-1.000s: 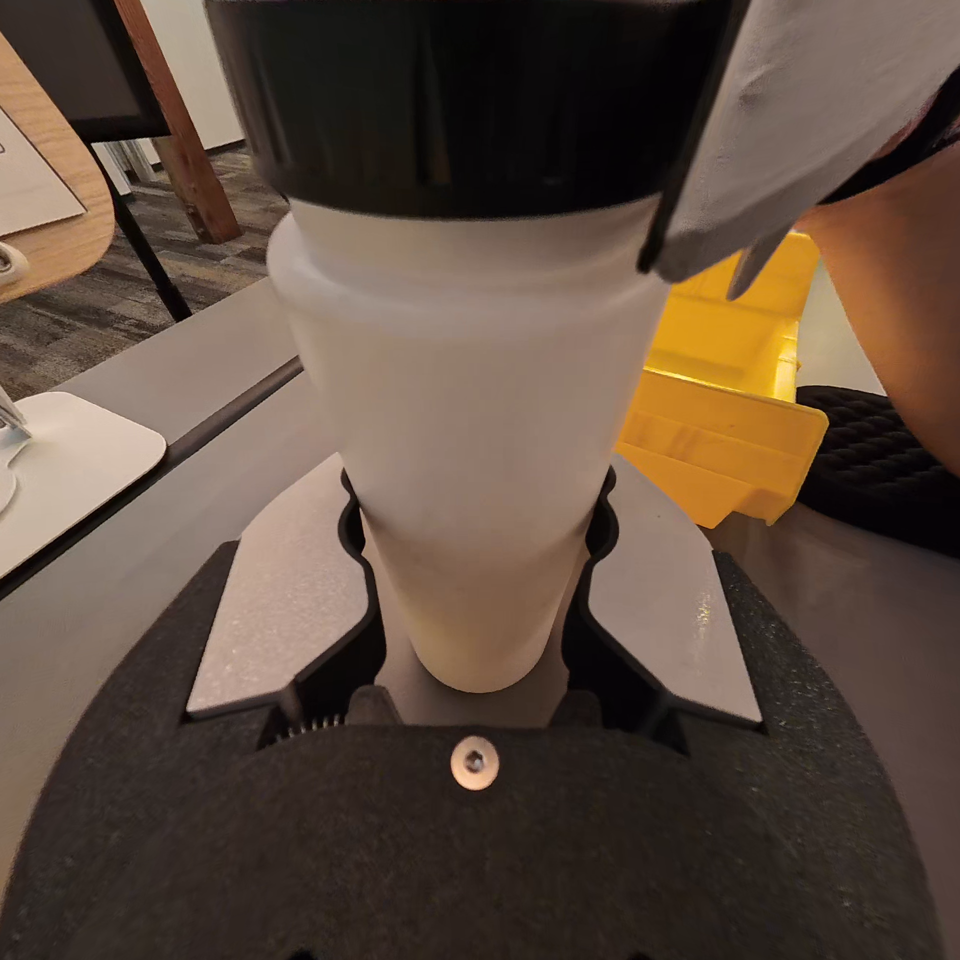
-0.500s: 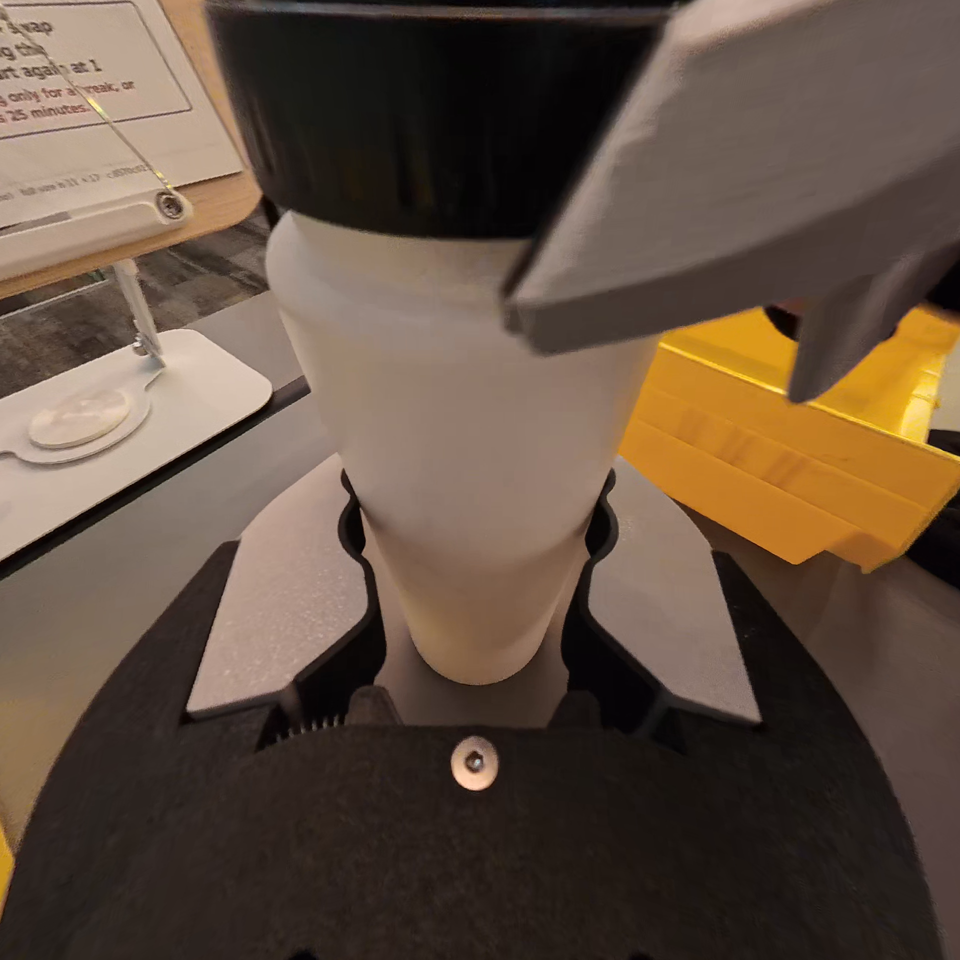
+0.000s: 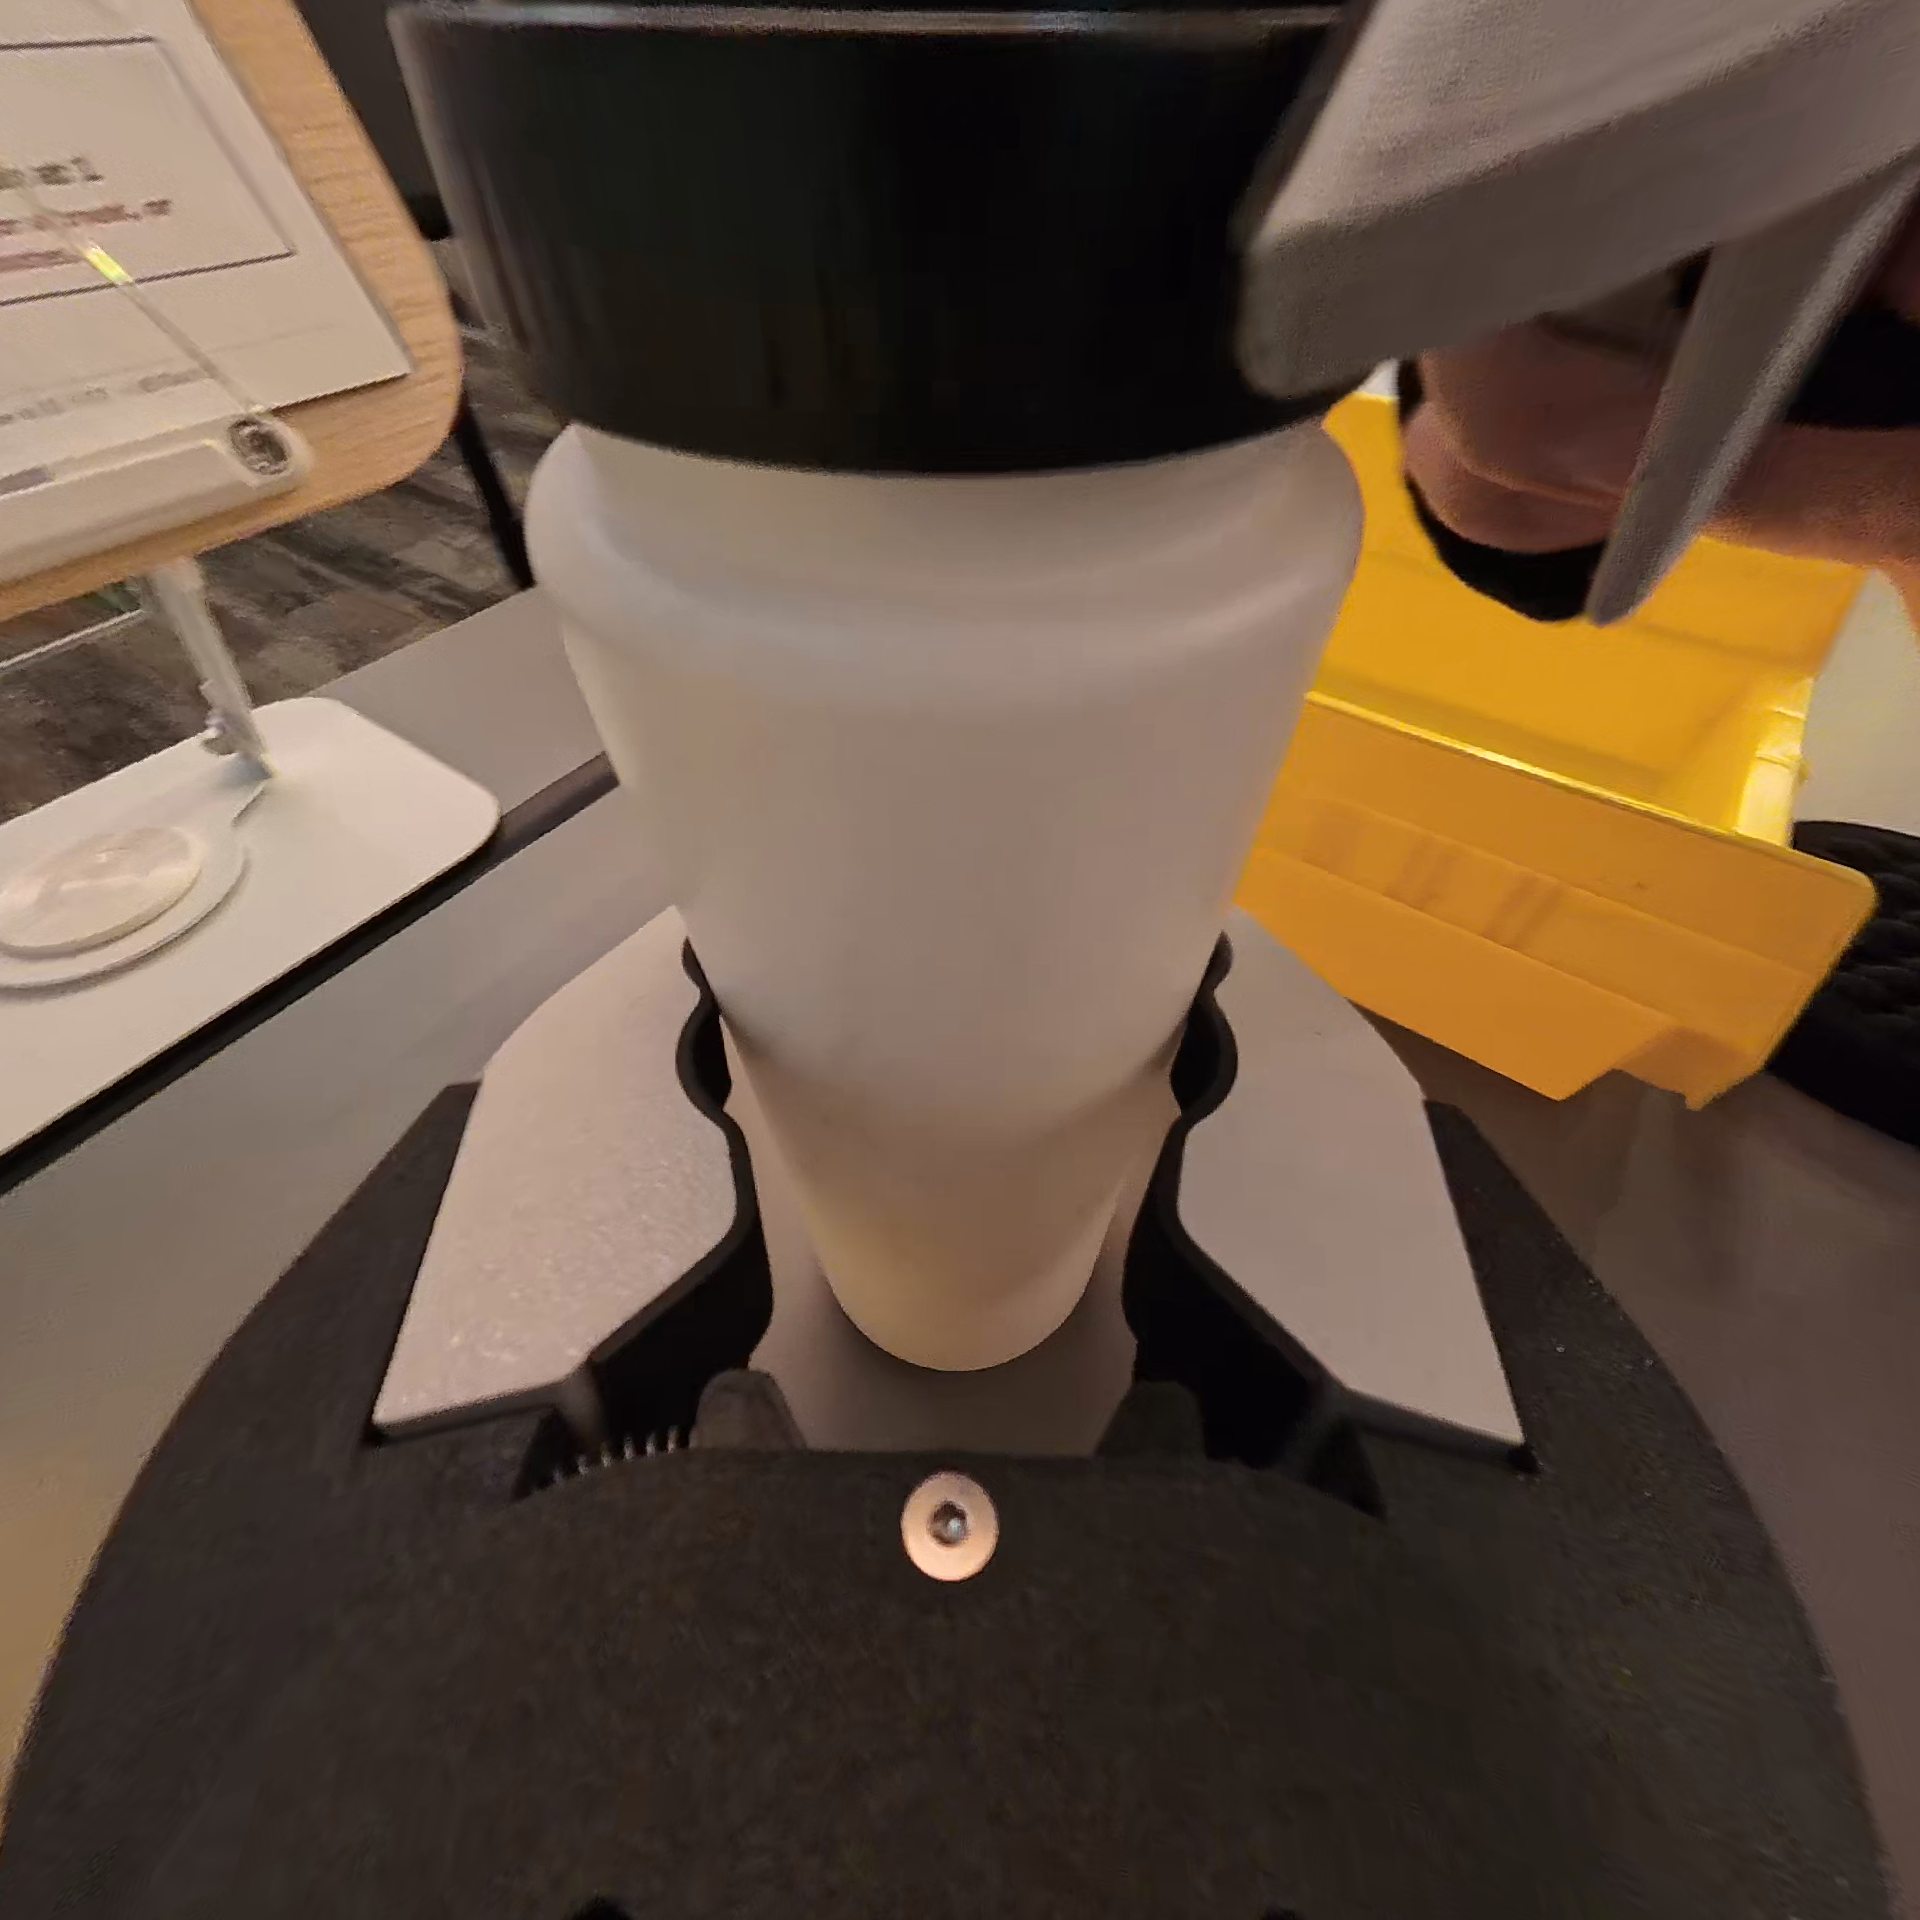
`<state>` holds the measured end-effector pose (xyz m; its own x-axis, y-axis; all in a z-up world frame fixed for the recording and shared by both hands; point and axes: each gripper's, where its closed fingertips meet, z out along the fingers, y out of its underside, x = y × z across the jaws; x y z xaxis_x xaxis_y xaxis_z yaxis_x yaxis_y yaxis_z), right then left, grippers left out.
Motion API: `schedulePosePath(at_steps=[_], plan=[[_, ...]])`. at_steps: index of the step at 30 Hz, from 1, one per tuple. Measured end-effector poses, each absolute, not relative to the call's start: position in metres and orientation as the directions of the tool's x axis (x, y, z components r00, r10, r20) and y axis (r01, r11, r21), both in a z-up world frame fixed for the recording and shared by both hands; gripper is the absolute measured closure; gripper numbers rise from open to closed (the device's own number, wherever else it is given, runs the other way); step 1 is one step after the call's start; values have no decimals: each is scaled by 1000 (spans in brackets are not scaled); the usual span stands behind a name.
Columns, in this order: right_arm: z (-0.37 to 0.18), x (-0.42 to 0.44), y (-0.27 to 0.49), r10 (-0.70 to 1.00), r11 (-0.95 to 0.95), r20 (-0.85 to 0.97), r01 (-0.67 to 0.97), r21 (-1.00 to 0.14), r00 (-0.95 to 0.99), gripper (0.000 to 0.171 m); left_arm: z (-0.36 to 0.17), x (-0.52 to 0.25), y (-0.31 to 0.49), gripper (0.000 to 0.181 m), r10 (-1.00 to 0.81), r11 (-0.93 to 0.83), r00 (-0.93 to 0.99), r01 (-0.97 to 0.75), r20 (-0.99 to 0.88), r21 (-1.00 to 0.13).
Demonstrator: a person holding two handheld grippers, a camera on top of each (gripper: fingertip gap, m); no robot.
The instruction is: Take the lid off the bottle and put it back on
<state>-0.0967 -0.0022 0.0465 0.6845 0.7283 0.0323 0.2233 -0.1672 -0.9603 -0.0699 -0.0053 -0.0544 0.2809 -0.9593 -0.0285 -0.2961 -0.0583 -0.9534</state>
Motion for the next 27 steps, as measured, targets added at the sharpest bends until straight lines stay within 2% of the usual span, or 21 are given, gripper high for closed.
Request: schedulePosePath(at_steps=[4,8,11,13,16,20,22,27], plan=[[47,-100,16,557,-207,-39,93,-974,829,99,-55,-79,9,95,-916,-109,400,-304,-23,-946],[48,-103,19,449,-169,34,122,-978,893,99,-55,-82,12,96,-907,-117,419,-317,-28,-941],[50,-101,17,535,-191,-23,94,-977,845,99,-55,-79,10,96,-930,-103,367,-305,-16,-947],[62,-104,10,645,-193,-97,38,-981,758,92,-55,-78,7,96,-946,-90,324,-306,-15,-948],[66,-99,0,742,-183,-92,69,-981,664,90,-55,-75,-1,96,-971,-67,240,-301,-8,-951],[46,-98,-6,798,-157,2,211,-965,602,91,-55,-72,-13,96,-991,-35,133,-297,-5,-954],[46,-102,-7,800,-68,98,251,-966,592,100,-55,-72,-16,96,-994,-23,109,-301,-10,-953],[45,-104,1,732,-99,79,220,-970,676,100,-55,-75,-1,96,-971,-61,238,-307,-14,-950]])
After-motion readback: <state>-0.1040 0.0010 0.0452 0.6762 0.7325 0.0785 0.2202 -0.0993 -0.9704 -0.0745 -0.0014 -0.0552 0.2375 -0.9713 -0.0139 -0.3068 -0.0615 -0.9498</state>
